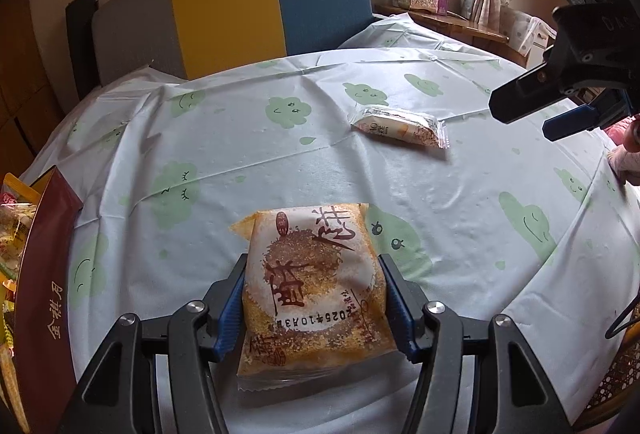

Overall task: Organize snacks
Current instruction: 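Hold the pastry bag in the left tool while the right tool grasps the white bar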

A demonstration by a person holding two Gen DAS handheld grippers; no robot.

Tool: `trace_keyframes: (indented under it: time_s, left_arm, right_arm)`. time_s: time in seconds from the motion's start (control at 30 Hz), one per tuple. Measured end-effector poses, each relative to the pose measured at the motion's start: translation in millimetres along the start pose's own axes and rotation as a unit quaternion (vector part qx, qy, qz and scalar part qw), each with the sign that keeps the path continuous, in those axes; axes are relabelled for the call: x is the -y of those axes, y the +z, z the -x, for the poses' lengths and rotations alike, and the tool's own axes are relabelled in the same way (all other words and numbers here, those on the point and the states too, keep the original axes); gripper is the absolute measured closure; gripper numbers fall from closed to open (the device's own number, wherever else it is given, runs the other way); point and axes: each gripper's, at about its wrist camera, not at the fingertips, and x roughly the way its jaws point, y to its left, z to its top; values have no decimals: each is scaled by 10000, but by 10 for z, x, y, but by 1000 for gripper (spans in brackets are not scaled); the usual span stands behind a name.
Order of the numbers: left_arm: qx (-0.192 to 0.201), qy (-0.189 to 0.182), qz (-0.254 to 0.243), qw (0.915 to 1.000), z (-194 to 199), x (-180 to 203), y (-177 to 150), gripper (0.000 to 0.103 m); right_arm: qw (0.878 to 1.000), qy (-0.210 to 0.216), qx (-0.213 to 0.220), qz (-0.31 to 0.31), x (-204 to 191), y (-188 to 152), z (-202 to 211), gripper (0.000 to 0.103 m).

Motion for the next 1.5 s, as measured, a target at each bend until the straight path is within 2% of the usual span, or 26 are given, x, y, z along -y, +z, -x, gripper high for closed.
trace_keyframes:
  time_s: [0.83, 1.1, 1.33, 1.43, 1.5]
  left_arm:
    - [147, -16, 62, 9999, 27, -13, -46, 41]
    - [156, -72, 115, 9998, 25, -25, -43, 41]
    - [173, -140, 169, 9996, 12, -51, -48, 41]
    - [175, -149, 178, 9996, 5, -51, -44, 41]
    - [177, -156, 184, 9996, 2, -52, -44, 41]
  right_arm:
    - [9995, -275, -139, 28, 7, 6, -124, 0]
    - [9965, -182, -59, 816, -306, 66, -133, 3]
    - [9896, -296, 148, 1399, -471, 464, -326, 6]
    - [9883, -183, -6, 1514, -504, 604, -507, 6]
    - [9861, -284, -76, 1632, -533, 654, -641, 6]
